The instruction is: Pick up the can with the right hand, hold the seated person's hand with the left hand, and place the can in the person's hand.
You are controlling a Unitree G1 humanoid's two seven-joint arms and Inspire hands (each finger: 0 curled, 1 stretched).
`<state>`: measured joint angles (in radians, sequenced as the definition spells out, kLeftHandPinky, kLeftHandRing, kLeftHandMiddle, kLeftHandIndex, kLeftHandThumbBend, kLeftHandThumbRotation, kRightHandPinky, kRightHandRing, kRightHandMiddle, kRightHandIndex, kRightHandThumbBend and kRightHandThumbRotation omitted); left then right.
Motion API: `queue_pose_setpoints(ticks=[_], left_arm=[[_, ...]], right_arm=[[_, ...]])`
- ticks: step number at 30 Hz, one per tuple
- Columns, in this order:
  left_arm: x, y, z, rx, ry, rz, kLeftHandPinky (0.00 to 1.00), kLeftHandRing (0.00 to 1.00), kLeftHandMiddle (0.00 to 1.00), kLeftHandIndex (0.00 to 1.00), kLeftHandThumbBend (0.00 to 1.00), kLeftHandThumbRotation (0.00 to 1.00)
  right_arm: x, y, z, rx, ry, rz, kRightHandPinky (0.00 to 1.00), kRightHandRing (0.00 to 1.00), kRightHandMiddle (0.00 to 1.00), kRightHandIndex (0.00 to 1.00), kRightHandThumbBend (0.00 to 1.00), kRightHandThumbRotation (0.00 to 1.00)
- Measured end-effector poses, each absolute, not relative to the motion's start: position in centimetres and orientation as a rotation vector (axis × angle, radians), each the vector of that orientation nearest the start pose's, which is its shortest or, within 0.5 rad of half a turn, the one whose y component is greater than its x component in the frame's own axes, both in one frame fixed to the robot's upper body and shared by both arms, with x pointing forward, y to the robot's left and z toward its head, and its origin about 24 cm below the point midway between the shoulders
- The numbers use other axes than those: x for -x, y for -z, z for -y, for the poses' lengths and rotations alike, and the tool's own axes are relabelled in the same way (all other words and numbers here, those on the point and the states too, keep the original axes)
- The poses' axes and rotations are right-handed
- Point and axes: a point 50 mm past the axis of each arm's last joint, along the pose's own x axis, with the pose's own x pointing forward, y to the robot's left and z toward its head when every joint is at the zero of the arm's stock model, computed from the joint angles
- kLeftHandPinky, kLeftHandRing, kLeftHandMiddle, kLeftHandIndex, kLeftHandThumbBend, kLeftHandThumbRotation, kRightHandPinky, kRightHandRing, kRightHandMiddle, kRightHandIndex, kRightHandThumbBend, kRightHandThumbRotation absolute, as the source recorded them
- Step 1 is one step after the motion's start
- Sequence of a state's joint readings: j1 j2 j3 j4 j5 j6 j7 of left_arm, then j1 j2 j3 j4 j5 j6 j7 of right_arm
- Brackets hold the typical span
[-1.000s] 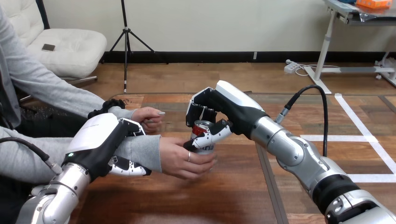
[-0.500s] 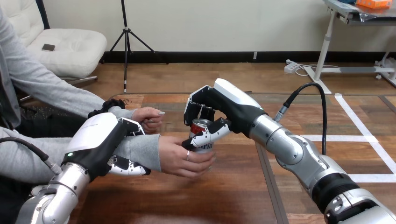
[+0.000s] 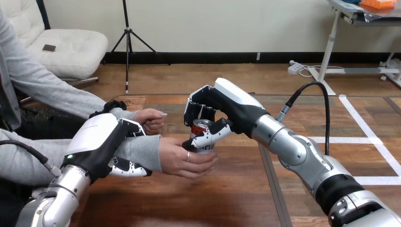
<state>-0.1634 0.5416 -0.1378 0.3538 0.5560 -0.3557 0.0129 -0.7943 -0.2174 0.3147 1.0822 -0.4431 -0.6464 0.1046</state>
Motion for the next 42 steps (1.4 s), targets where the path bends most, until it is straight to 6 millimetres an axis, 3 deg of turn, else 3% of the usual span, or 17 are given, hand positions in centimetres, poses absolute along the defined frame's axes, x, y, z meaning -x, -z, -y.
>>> queue_pose_setpoints(ticks=[18,27,32,38,39,40,42], left_arm=[[-27.5,-4.4,-22.1,-1.078,0.272,0.123,0.31,0.35,0.41,0.42,0.64,0.0],[-27.4,-4.3,-22.1,-1.077,0.273,0.119,0.3,0.35,0.41,0.43,0.64,0.0],[-27.4,-4.3,-22.1,-1.076,0.273,0.118,0.3,0.35,0.41,0.43,0.64,0.0],[-27.4,-4.3,-22.2,-1.06,0.272,0.116,0.3,0.35,0.41,0.43,0.63,0.0],[-27.4,-4.3,-22.2,-1.052,0.274,0.113,0.3,0.35,0.41,0.43,0.63,0.0],[-27.4,-4.3,-22.2,-1.046,0.276,0.11,0.31,0.37,0.43,0.44,0.65,0.0],[-27.5,-4.4,-22.3,-1.035,0.285,0.099,0.32,0.38,0.43,0.45,0.66,0.0]], right_arm=[[-35.8,-7.6,9.3,0.808,-0.66,0.309,0.34,0.36,0.41,0.41,0.71,0.0],[-35.9,-7.7,9.3,0.794,-0.682,0.288,0.35,0.41,0.46,0.48,0.87,0.0],[-36.0,-7.8,9.3,0.804,-0.694,0.271,0.4,0.5,0.56,0.59,0.97,0.16],[-36.2,-8.1,9.1,0.831,-0.692,0.259,0.46,0.6,0.66,0.72,0.99,0.44],[-36.2,-8.2,9.1,0.835,-0.691,0.257,0.46,0.6,0.66,0.72,0.99,0.44],[-36.3,-8.3,9.1,0.837,-0.689,0.255,0.48,0.63,0.7,0.75,1.0,0.52],[-36.3,-8.5,9.0,0.84,-0.686,0.255,0.5,0.65,0.72,0.77,1.0,0.58]])
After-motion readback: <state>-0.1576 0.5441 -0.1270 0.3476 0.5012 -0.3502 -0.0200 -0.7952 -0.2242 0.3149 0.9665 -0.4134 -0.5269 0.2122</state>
